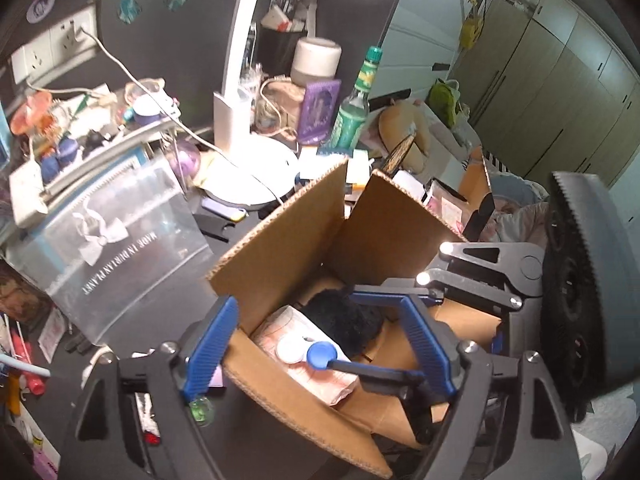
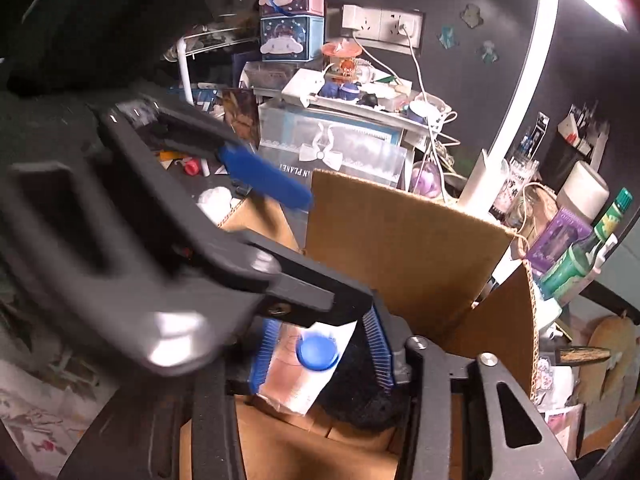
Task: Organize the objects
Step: 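Lower the cup into the cardboard box and open both grippers, then move the right gripper back over the desk to the purple-white strap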
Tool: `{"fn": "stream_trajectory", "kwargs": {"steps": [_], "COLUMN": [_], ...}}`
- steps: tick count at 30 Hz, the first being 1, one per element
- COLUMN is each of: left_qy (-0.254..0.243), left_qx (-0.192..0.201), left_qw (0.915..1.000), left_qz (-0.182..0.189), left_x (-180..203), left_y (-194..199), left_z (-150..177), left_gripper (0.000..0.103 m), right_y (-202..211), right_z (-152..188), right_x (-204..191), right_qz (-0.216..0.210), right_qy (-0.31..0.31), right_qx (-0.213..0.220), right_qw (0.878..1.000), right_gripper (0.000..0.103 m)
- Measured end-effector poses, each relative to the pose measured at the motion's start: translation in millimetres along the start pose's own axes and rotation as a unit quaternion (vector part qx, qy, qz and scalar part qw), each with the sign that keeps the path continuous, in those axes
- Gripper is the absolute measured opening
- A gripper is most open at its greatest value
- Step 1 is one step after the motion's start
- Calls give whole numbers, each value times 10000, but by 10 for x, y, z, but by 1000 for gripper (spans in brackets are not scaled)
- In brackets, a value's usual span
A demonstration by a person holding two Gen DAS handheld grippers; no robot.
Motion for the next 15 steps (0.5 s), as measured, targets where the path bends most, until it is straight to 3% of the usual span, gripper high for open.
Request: {"fn": "stream_trajectory", "kwargs": {"steps": [9, 15], "left_qy": [157, 723], "left_qx": [703, 1226], "left_qw": [9973, 9884], "left_qz": [-146, -526], "left_x": [-302, -863], "left_y": [607, 1006], "left_z": [252, 750], "left_gripper": [85, 86], "right_y": [197, 306], "right_z": [-118, -365], "right_x": [-153, -702], "right_qz": [33, -696], "right_qy": [20, 343], "right_qx": [385, 904], "right_qw": [9993, 9929], "right_gripper": [38, 38]}}
Point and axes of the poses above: each gripper's, at about its wrist camera, not at the fingertips, and y roughly against the way its jaws point, x to its right, z to its underside, the point moved 3 cm from there along -y, roughly the way its jaws point, and after that the axes turned 9 degrees about y, right-handed, at the moved point
